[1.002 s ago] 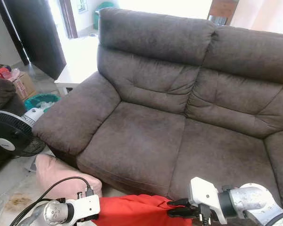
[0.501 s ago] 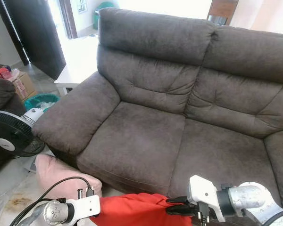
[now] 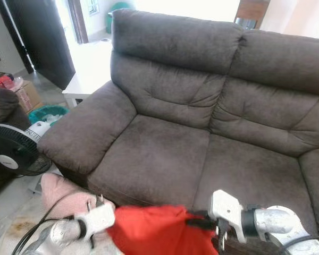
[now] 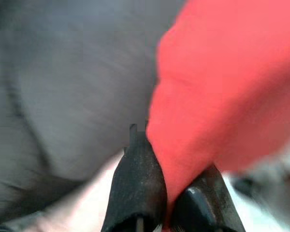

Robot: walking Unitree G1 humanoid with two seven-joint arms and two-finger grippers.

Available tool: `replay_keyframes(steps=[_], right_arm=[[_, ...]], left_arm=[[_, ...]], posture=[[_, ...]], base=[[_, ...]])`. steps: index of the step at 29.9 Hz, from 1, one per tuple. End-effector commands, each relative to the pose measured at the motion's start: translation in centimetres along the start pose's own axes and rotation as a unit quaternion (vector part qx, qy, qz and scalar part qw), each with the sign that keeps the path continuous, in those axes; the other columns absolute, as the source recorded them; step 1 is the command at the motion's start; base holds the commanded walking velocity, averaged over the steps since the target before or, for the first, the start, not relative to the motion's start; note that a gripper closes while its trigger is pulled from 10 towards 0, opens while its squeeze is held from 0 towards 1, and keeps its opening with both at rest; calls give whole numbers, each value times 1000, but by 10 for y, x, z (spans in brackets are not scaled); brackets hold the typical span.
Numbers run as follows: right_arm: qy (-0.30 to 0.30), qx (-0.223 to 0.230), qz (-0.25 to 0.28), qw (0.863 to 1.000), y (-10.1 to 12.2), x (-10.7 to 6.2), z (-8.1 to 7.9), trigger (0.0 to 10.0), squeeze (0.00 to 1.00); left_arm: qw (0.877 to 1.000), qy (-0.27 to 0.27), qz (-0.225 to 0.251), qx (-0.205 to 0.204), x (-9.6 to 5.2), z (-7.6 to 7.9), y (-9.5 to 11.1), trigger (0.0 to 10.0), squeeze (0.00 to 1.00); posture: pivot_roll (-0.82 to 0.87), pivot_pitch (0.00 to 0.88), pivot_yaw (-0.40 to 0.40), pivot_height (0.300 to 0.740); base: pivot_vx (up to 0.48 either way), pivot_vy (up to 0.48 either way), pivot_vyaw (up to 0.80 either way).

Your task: Move the pillow to the sofa from floor

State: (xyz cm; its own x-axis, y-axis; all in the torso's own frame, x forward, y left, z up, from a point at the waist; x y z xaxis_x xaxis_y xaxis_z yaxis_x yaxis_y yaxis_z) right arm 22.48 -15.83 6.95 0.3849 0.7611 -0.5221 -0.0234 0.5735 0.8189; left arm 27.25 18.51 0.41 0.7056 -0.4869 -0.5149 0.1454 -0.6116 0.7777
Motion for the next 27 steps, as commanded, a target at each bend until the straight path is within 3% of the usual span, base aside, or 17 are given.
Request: replay_keyframes(steps=[1, 2, 6, 8, 9, 12, 13, 14, 18, 24, 27], right_arm=[[-72, -12, 6, 997, 0, -2, 16, 10000, 0], [-110, -4, 3, 994, -3, 0, 23, 10000, 0], [-195, 20, 2, 981, -8, 2, 39, 10000, 0], [-252, 40, 14, 967, -7, 2, 48, 10000, 0], [-313, 62, 21, 948, -7, 0, 58, 10000, 0], [-409, 92, 19, 908, -13, -8, 71, 10000, 0], [-456, 125, 28, 881, -16, -11, 74, 10000, 0], [-466, 139, 33, 873, -16, -11, 74, 10000, 0], [-475, 182, 101, 855, -3, -5, 70, 10000, 0], [-508, 193, 133, 829, 2, -8, 70, 10000, 0], [-511, 191, 131, 827, 2, -8, 70, 10000, 0]], left_arm=[[993, 95, 71, -12, -1, -39, 34, 6196, 0], [988, 119, 92, -20, 0, -46, 44, 10000, 0], [971, 176, 154, -49, 0, -59, 70, 10000, 0], [961, 195, 185, -59, 1, -60, 85, 10000, 0], [951, 217, 205, -79, 1, -59, 95, 10000, 0], [934, 257, 220, -114, 0, -59, 104, 10000, 0], [916, 293, 231, -147, 0, -60, 109, 10000, 0], [908, 306, 234, -164, -1, -60, 109, 10000, 0], [882, 350, 259, -181, -7, -56, 119, 10000, 0], [863, 397, 271, -156, -23, -67, 122, 10000, 0], [855, 418, 270, -146, -28, -74, 123, 10000, 0]], posture=[[105, 0, -55, 740], [99, 0, -56, 740], [102, 0, -53, 740], [103, 0, -52, 740], [93, 0, -48, 740], [92, 0, -47, 740], [91, 0, -46, 740], [91, 0, -46, 740], [91, 0, -45, 740], [94, 0, -45, 740], [96, 0, -47, 740]], base=[[0, 0, 0], [0, 0, 0], [0, 0, 0], [0, 0, 0], [0, 0, 0], [0, 0, 0], [0, 0, 0], [0, 0, 0], [0, 0, 0], [0, 0, 0], [0, 0, 0]])
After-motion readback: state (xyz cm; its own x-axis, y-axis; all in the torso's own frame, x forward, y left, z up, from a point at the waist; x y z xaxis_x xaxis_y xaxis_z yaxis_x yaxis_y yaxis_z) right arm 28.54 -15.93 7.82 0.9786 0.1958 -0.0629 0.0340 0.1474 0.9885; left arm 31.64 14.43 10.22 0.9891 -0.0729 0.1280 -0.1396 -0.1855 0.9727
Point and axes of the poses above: a point about 5 cm out from each wrist's last joint towards the gripper, its own x axis pointing out of the wrist towards the gripper, its own y axis along the axis of the wrist's last joint, z = x × y, the point moved 2 cm from there along x, pointing out of the wrist towards the gripper, and after that the axes turned 10 degrees about -x, right-handed, at the moved point
